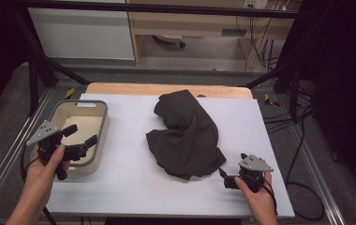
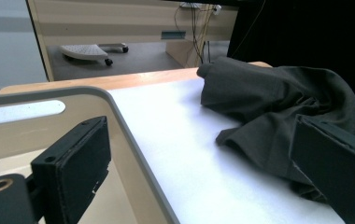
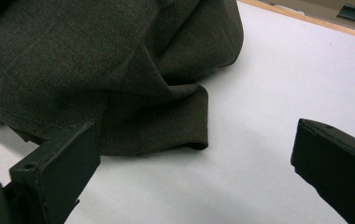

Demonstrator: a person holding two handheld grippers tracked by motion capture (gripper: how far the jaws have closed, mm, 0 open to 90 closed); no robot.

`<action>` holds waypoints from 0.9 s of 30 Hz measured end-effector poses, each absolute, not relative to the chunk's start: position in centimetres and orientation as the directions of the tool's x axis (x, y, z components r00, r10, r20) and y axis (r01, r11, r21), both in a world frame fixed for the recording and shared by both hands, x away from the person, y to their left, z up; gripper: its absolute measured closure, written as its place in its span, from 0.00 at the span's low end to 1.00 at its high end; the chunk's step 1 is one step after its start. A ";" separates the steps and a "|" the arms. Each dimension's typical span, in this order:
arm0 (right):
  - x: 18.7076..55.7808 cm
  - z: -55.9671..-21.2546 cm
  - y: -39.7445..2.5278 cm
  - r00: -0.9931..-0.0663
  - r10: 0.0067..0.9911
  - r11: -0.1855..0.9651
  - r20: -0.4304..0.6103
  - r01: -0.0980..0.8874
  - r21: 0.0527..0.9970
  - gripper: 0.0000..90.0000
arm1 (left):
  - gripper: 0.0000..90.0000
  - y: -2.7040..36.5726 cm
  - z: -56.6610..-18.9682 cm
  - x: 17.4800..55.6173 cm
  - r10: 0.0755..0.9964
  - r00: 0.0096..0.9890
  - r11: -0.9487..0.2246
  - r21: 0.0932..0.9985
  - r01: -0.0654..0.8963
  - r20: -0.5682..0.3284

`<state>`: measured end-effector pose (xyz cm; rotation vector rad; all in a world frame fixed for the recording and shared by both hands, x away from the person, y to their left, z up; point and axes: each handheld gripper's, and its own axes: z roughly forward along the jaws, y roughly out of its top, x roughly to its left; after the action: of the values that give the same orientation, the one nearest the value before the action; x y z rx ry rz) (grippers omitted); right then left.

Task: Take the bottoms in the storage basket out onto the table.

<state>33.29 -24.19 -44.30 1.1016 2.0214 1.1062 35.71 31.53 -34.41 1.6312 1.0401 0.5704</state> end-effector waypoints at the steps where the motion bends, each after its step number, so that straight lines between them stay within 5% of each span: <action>1: 33.3 -44.3 -24.2 -0.492 0.865 0.315 -0.095 0.386 0.867 0.02 | 0.06 31.5 -34.6 35.7 0.853 0.503 -0.052 0.937 0.346 -0.139; 27: 33.3 -44.3 -24.1 -0.499 0.861 0.323 -0.099 0.387 0.863 0.02 | 0.07 31.2 -36.9 34.9 0.852 0.511 -0.109 0.915 0.388 -0.115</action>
<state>33.25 -24.07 -44.34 1.0958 2.0334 1.1020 34.86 31.24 -36.91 1.7102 1.0568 0.5553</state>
